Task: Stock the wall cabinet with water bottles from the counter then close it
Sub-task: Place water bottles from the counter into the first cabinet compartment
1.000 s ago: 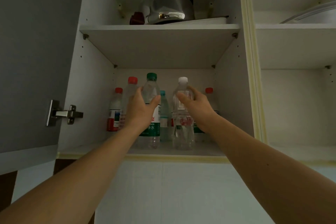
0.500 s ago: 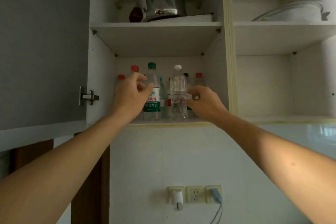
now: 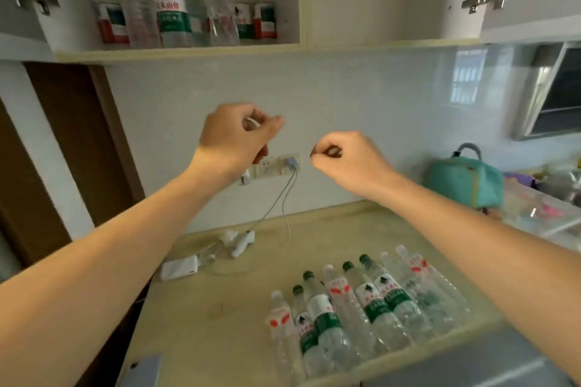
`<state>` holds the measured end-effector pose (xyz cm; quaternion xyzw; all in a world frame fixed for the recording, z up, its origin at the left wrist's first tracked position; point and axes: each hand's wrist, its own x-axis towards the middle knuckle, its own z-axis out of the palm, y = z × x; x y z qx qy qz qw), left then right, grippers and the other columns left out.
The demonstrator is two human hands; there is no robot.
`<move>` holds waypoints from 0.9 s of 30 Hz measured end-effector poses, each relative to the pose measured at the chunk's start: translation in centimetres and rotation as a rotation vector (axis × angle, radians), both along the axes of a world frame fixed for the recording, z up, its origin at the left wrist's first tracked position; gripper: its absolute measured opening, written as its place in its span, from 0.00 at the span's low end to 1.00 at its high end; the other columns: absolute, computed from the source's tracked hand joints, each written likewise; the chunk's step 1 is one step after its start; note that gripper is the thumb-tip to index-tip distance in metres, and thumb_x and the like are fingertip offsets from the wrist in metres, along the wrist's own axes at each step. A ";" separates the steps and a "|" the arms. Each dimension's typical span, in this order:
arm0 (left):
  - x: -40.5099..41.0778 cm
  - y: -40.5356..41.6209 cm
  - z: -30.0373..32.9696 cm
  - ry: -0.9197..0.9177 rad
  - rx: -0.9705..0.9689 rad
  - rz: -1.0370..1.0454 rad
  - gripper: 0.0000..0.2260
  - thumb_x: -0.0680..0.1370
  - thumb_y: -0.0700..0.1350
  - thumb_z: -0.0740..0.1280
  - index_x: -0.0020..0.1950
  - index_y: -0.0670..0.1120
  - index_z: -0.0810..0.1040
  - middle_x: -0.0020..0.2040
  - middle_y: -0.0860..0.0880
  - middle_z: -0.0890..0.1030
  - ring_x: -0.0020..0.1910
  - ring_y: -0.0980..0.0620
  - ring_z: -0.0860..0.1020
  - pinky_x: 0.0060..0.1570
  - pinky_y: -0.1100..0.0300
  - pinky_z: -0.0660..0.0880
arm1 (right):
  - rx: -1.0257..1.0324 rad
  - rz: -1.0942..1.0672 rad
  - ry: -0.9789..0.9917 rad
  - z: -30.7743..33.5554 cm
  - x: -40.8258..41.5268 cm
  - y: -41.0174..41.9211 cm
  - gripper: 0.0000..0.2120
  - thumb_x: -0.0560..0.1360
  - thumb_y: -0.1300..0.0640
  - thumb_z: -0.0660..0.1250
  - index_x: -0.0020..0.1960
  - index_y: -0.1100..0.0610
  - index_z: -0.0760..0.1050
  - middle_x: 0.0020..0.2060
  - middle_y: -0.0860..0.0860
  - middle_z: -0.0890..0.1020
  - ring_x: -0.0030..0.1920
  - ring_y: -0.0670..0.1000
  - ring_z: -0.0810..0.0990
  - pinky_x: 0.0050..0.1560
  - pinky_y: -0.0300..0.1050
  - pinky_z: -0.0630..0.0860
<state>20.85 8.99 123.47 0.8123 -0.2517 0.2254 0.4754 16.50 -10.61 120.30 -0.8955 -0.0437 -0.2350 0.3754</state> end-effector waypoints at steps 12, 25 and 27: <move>-8.5 -10.7 -27.4 0.465 0.090 -0.179 0.23 0.79 0.60 0.67 0.35 0.42 0.80 0.23 0.49 0.75 0.22 0.57 0.70 0.25 0.66 0.65 | 0.345 -0.008 0.437 -24.5 -9.7 -10.4 0.04 0.76 0.55 0.68 0.48 0.49 0.81 0.36 0.48 0.86 0.30 0.45 0.80 0.31 0.39 0.73; -15.8 -24.2 -63.6 1.135 0.071 -0.008 0.11 0.80 0.53 0.69 0.46 0.46 0.80 0.40 0.50 0.83 0.33 0.52 0.83 0.30 0.58 0.80 | 0.432 -0.136 1.044 -60.5 -17.6 -25.2 0.07 0.78 0.59 0.66 0.52 0.54 0.83 0.44 0.52 0.86 0.46 0.53 0.85 0.47 0.48 0.85; -15.8 -25.1 -69.8 1.188 0.092 0.039 0.12 0.79 0.54 0.69 0.47 0.46 0.80 0.42 0.49 0.84 0.37 0.51 0.84 0.35 0.55 0.83 | 0.415 -0.153 1.085 -66.3 -17.8 -26.5 0.08 0.78 0.59 0.66 0.52 0.57 0.83 0.45 0.56 0.86 0.47 0.56 0.85 0.49 0.52 0.85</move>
